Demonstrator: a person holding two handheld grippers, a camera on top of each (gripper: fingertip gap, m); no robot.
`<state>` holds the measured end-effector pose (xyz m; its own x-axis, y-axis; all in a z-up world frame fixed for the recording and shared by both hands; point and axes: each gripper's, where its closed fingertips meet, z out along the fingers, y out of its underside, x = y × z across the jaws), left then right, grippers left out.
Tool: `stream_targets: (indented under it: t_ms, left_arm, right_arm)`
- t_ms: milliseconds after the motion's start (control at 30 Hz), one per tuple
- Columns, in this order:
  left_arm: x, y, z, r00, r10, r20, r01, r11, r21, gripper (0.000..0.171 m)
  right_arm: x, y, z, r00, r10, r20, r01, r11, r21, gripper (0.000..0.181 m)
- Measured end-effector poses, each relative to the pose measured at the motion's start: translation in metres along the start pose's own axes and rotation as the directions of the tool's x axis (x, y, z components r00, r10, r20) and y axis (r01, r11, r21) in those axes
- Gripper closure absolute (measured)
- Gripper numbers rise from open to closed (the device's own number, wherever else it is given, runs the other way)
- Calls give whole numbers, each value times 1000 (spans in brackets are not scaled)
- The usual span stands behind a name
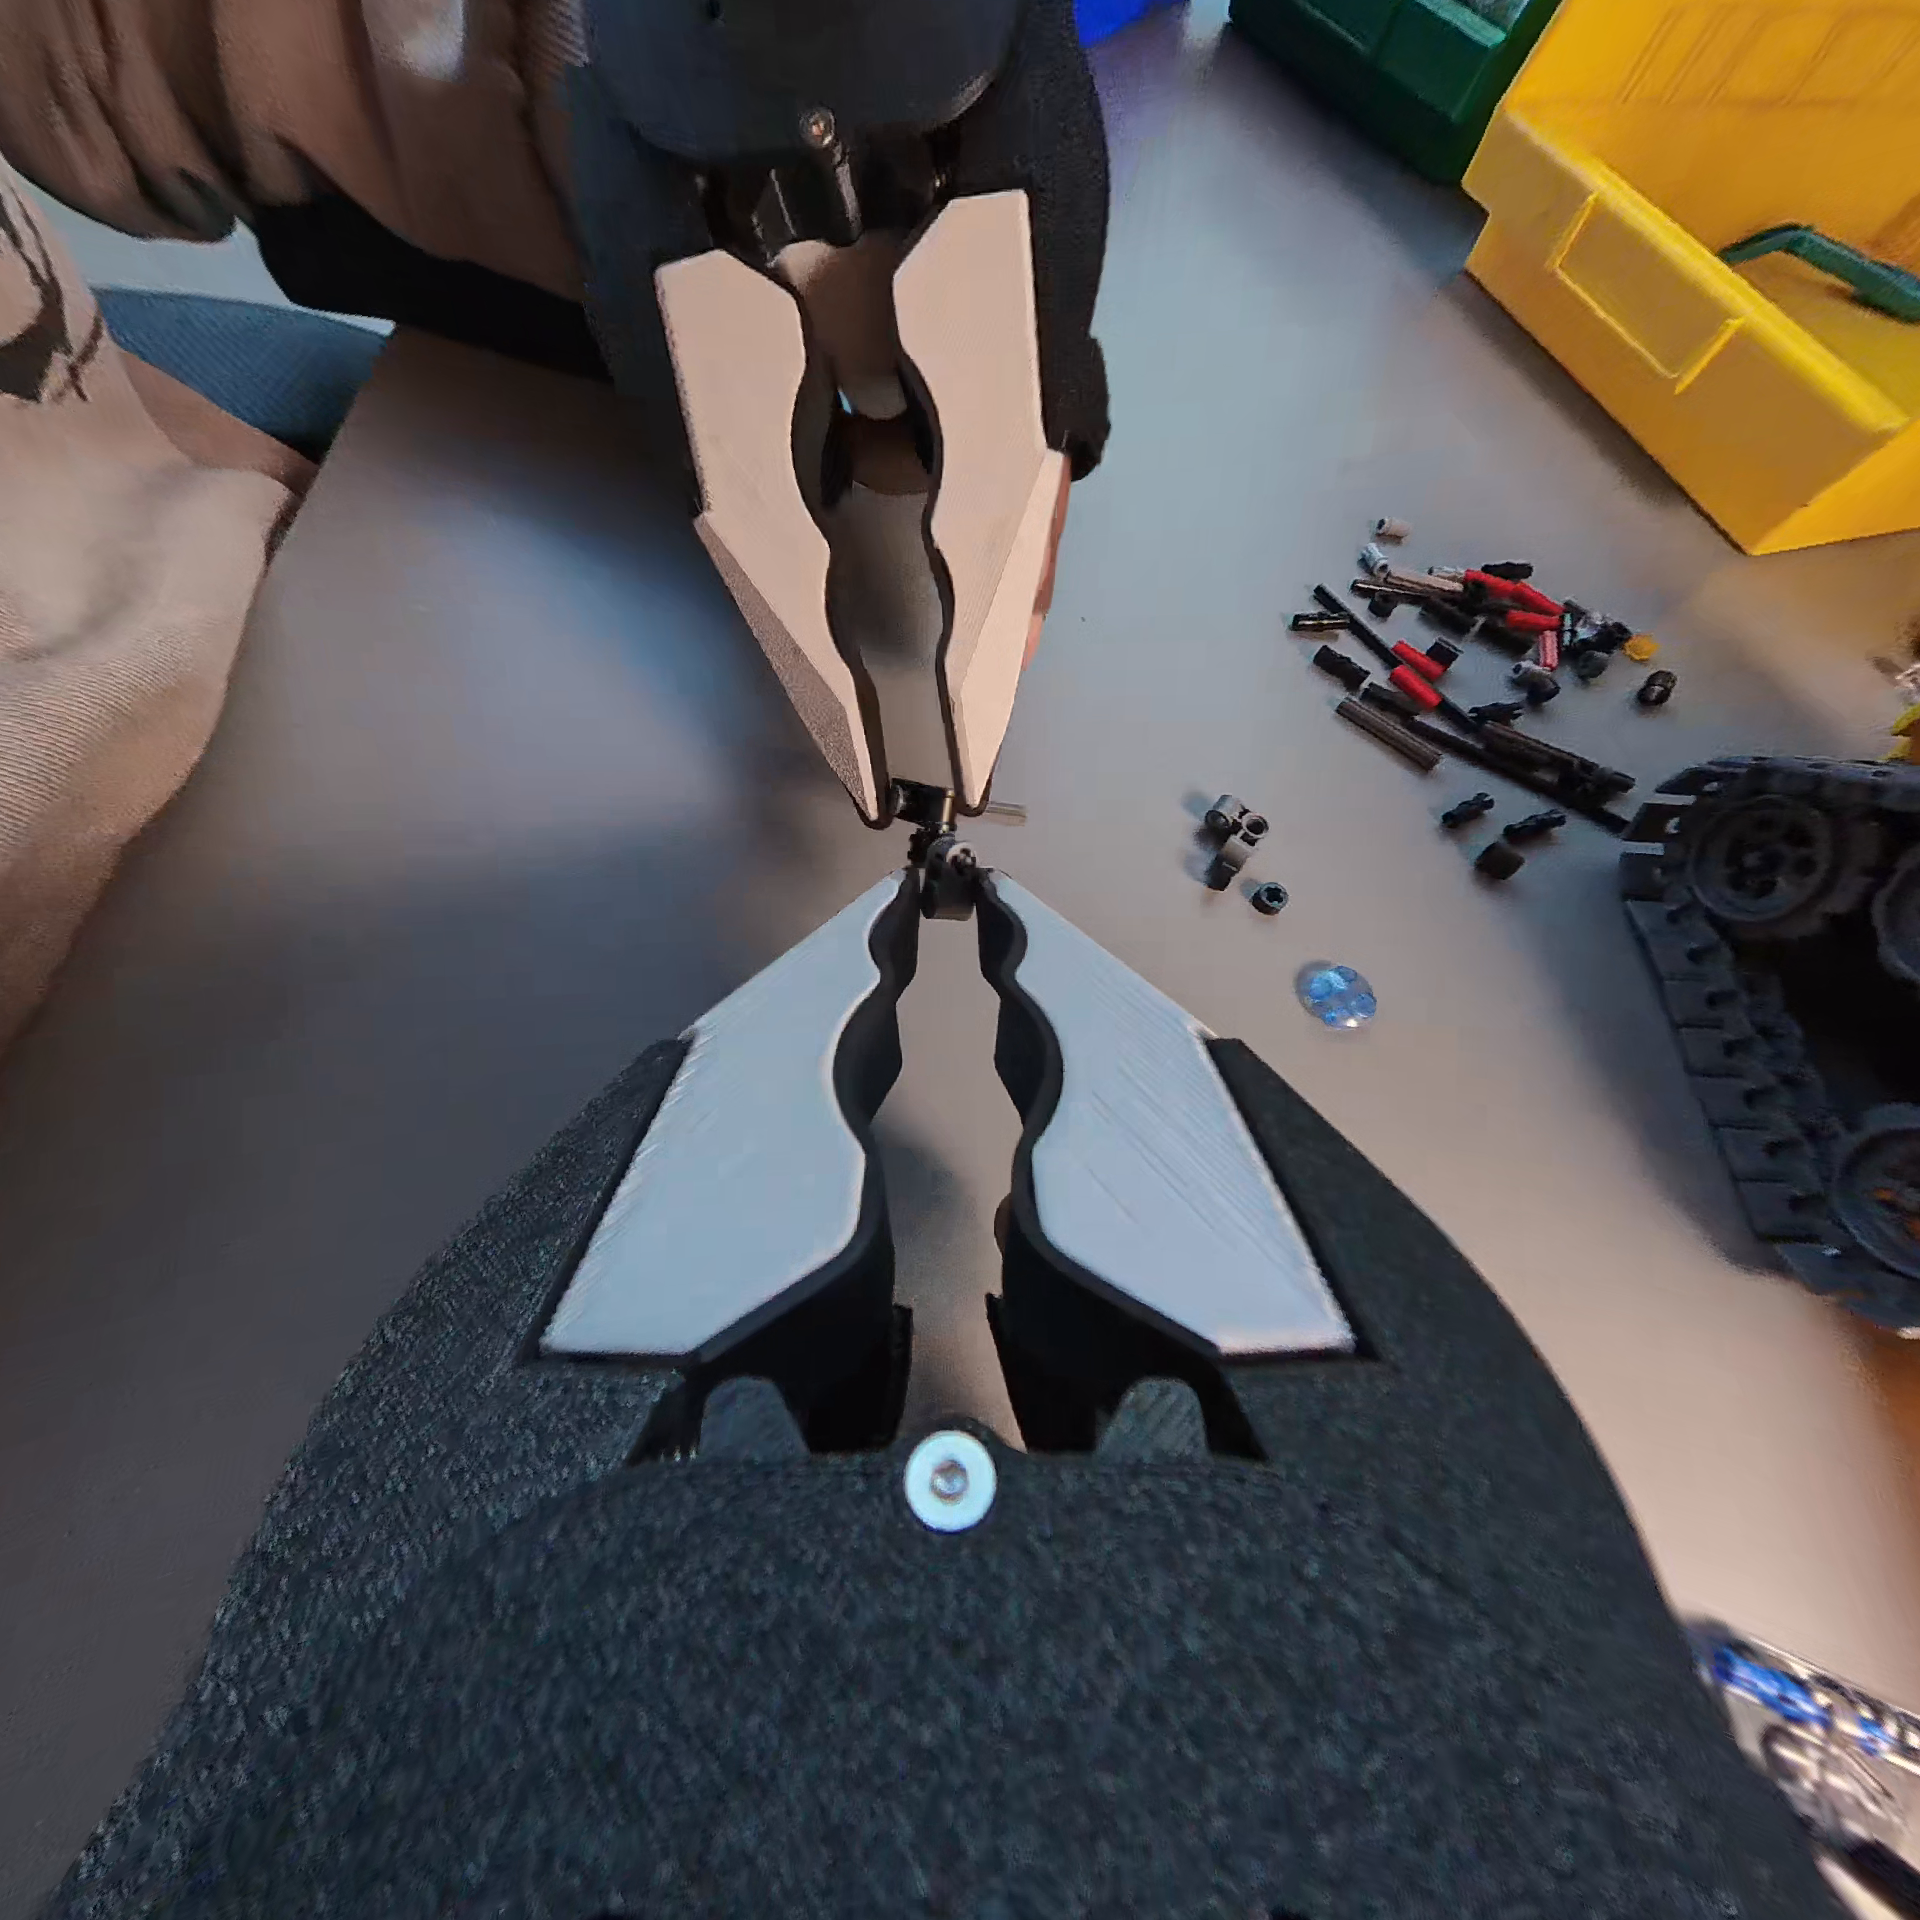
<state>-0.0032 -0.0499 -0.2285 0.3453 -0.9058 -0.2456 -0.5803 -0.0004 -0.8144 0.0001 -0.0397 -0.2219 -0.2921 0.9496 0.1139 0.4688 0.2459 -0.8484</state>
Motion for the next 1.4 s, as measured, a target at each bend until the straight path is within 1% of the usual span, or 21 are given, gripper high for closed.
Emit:
stream_targets:
  t_ms: [100, 167, 233, 300, 367, 500, 567, 767, 867, 900, 933, 967, 1000, 1033, 1067, 1100, 1167, 1233, 1300, 1367, 1400]
  left_arm:
    - [4, -2, -1, 999, -28, -23, 29, 999, 21, 157]
    - [6, -7, -3, 996, -73, -57, 75, 996, 48, 151]
    - [7, -11, -5, 992, -103, -79, 108, 992, 68, 154]
    - [10, -15, -7, 991, -95, -94, 103, 991, 88, 163]
    - [11, -16, -7, 993, -81, -90, 89, 992, 91, 164]
    - [15, -16, -5, 997, -1, -76, 7, 997, 74, 165]
    - [16, -15, -4, 998, 13, -68, -8, 998, 64, 165]
    - [13, -21, -8, 998, 2, -62, 2, 998, 70, 164]
    - [15, -24, -12, 996, -20, -85, 27, 996, 82, 164]
    - [14, -22, -13, 997, -19, -80, 25, 997, 72, 165]
    - [12, -6, -12, 998, -1, -70, 1, 1000, -12, 165]
    - [10, 10, -13, 998, -2, -58, -1, 998, -56, 165]
    - [9, 12, -17, 997, -46, -63, 44, 999, -28, 165]
    - [4, 5, -22, 997, -57, -45, 57, 998, 16, 165]
    - [-5, -6, -27, 997, -72, -18, 73, 994, 76, 165]
    - [-12, -18, -31, 994, -109, -12, 110, 984, 143, 164]
    - [-26, -32, -33, 984, -177, -9, 174, 959, 222, 164]
    - [-32, -38, -35, 976, -219, -12, 214, 942, 257, 164]
    - [-34, -32, -35, 959, -284, -23, 280, 922, 267, 164]
    - [-35, -22, -34, 944, -329, -28, 325, 912, 249, 164]
    - [-36, -20, -35, 944, -330, -15, 324, 913, 248, 164]
  right_arm:
    - [-3, -2, -1, 1000, 11, 21, -11, 1000, 21, 174]
    - [-8, -10, -1, 1000, -2, 32, 0, 998, 61, 174]
    - [-12, -18, -1, 999, -30, 35, 27, 995, 100, 174]
    - [-13, -20, 0, 998, -60, 23, 57, 992, 111, 174]
    - [-16, -22, -2, 998, -57, 38, 52, 990, 128, 175]
    - [-23, -20, -2, 996, -36, 80, 26, 992, 122, 174]
    - [-24, -18, -1, 997, -43, 72, 35, 994, 108, 175]
    - [-23, -26, -7, 996, -89, 28, 84, 988, 126, 176]
    - [-25, -31, -10, 995, -80, 53, 70, 985, 156, 176]
    - [-24, -35, -13, 996, -75, 56, 64, 982, 175, 176]
    - [-21, -46, -21, 997, -69, 43, 57, 970, 235, 176]
    - [-11, -66, -42, 1000, -15, 25, 5, 935, 354, 177]
    - [4, -81, -66, 999, 23, -23, -10, 901, 435, 176]
    - [16, -86, -83, 994, 8, -113, 45, 890, 454, 176]
    - [23, -89, -93, 987, 6, -163, 71, 883, 463, 176]
    - [23, -92, -98, 989, 35, -146, 43, 866, 499, 176]
    - [22, -94, -99, 991, 119, -57, -65, 812, 580, 176]
    - [24, -96, -103, 979, 195, 62, -189, 746, 639, 176]
    - [35, -99, -118, 940, 279, 197, -333, 619, 711, 176]
    - [46, -99, -133, 876, 335, 347, -476, 480, 737, 176]
    - [52, -98, -139, 850, 352, 392, -518, 426, 742, 177]
